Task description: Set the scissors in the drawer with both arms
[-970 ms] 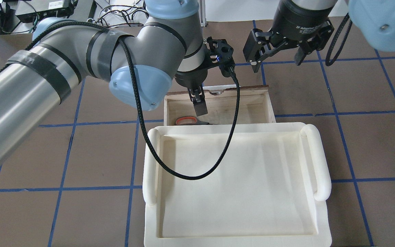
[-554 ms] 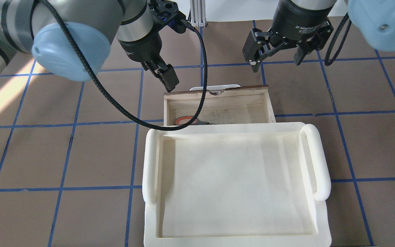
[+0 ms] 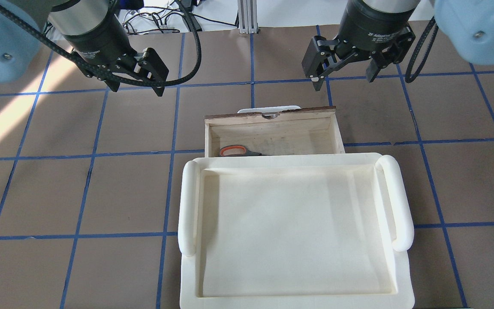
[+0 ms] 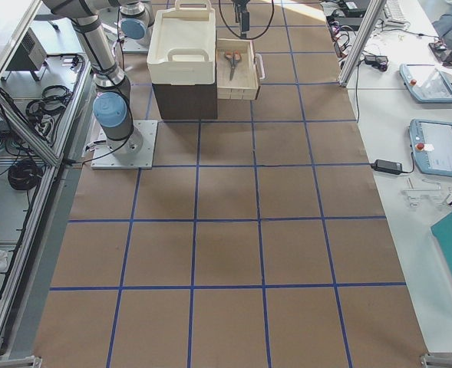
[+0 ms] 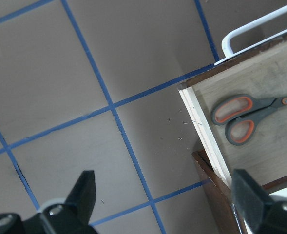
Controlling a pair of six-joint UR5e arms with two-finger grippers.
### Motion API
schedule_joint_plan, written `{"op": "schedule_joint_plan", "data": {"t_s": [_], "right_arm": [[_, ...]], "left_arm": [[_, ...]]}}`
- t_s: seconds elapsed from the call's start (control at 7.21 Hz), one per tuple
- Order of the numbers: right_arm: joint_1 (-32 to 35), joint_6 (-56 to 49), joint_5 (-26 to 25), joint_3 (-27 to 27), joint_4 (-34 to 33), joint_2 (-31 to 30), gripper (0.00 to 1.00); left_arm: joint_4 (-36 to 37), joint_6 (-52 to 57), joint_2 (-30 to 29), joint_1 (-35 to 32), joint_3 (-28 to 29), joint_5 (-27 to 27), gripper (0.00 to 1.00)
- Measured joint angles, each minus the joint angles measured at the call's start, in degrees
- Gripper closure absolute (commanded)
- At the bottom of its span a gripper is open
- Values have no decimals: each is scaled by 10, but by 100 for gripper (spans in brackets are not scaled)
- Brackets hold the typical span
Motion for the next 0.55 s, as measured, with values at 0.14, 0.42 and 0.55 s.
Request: {"op": "schedule_joint_plan", "data": {"t_s": [0.14,0.42,0.55], "right_arm": [[0,0,-1,0,0,0,0],[0,0,-2,0,1,0,0],[0,-1,-2,0,1,0,0]], "left_arm": [[-4,-19,7,32,-1,0,0],[-5,-25,22,72,-6,10,0],[-5,-24,29,76,-8,28,0]]}}
